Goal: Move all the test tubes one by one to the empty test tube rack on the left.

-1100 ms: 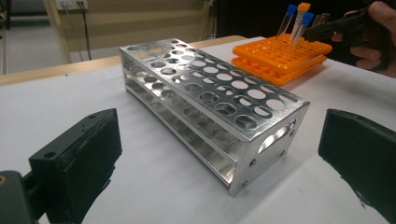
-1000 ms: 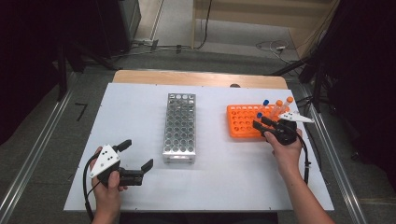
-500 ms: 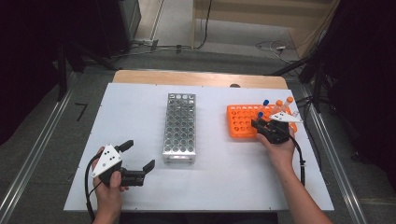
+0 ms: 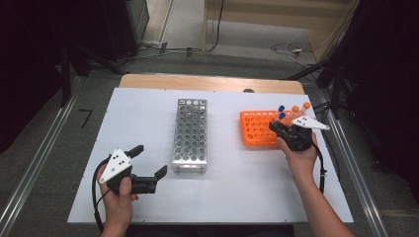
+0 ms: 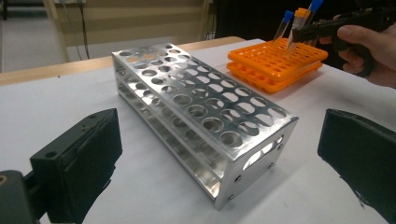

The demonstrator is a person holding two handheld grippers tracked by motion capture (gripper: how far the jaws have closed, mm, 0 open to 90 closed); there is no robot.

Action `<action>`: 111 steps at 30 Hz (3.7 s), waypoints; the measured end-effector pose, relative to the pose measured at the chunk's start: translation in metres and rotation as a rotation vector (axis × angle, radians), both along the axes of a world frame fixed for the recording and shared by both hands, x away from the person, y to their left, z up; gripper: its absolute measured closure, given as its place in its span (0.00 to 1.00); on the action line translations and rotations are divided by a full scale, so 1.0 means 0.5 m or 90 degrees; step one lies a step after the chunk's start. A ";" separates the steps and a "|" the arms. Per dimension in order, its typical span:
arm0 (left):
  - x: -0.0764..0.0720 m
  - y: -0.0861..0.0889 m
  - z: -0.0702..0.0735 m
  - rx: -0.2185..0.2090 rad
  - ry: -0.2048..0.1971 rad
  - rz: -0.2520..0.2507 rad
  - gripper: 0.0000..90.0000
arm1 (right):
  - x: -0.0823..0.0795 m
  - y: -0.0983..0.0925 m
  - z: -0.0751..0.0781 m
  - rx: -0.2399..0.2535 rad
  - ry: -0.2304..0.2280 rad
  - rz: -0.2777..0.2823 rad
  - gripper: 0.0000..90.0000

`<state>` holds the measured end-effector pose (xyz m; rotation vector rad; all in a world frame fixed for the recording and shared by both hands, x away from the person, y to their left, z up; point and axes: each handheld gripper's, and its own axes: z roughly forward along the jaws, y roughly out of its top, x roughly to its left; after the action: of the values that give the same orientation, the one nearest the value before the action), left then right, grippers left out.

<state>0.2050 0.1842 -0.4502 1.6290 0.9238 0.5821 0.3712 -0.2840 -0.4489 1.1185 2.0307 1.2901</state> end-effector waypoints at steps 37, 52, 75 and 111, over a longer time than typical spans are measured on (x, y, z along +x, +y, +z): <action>0.092 -0.197 0.079 0.021 0.038 -0.162 0.31 | -0.171 0.167 0.031 0.018 0.077 0.290 0.83; 0.079 -0.249 0.074 0.024 0.045 -0.263 0.57 | -0.208 0.228 0.027 -0.011 0.094 0.367 0.83; 0.087 -0.252 0.082 0.017 0.033 -0.254 0.84 | -0.225 0.224 0.036 -0.014 0.064 0.375 0.68; 0.295 -0.132 0.138 -0.045 0.018 -0.093 0.84 | -0.247 -0.075 -0.004 0.054 0.043 0.196 0.00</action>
<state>0.3524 0.1182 -0.3814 1.6282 0.8286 0.4228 0.2476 -0.3215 -0.4510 0.9215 2.2842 1.5165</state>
